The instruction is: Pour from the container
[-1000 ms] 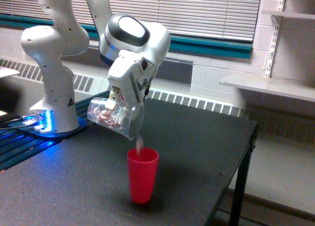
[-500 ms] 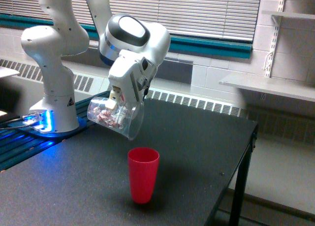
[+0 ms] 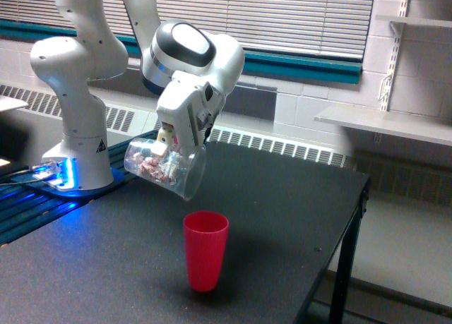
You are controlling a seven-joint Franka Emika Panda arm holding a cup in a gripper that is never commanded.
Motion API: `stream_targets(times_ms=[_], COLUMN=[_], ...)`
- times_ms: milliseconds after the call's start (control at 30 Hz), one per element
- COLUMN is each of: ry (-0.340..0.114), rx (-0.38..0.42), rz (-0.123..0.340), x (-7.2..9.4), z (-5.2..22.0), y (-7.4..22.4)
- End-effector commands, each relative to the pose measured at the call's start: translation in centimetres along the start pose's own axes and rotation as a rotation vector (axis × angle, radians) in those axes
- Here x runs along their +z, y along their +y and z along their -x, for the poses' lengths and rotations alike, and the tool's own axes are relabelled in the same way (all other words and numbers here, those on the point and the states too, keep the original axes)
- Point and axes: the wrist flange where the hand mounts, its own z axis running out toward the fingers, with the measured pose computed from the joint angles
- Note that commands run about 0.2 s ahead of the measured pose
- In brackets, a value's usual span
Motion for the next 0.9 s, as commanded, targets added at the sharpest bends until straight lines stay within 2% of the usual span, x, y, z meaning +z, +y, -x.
stream_targets(times_ms=[33, 500, 900], ry=[0.008, 0.01, 0.017], rx=[-0.026, -0.052, -0.05], rz=[0.013, 0.04, 0.03], x=[0.4, 1.4, 1.2], z=[0.3, 1.5, 1.6], y=[0.2, 0.8, 0.8])
